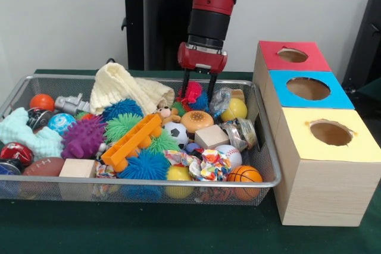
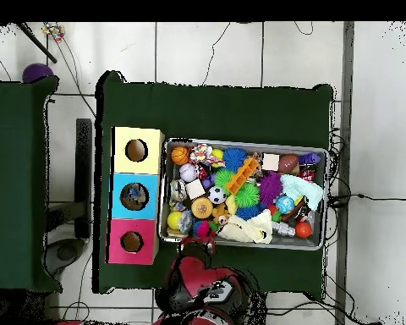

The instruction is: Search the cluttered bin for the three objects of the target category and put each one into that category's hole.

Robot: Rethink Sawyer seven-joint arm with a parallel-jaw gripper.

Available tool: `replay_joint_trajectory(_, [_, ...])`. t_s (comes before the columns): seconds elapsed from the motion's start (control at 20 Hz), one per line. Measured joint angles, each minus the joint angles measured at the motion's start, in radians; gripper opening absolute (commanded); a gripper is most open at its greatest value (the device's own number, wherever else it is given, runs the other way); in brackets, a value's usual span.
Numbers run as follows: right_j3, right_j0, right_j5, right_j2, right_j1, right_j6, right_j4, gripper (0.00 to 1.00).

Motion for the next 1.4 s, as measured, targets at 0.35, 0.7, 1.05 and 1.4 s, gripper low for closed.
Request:
replay_joint_trajectory(0.35, [0.006, 0.017, 0.000, -0.007, -0.001, 0.000, 0.022, 1.00])
replay_joint_trajectory(0.7, [0.009, 0.037, 0.000, 0.001, -0.008, 0.000, 0.022, 1.00])
replay_joint_trajectory(1.05, [0.075, 0.029, 0.058, 0.063, -0.120, 0.000, 0.007, 1.00])
replay_joint_trajectory(1.4, [0.184, -0.123, 0.340, 0.221, -0.345, 0.000, -0.024, 1.00])
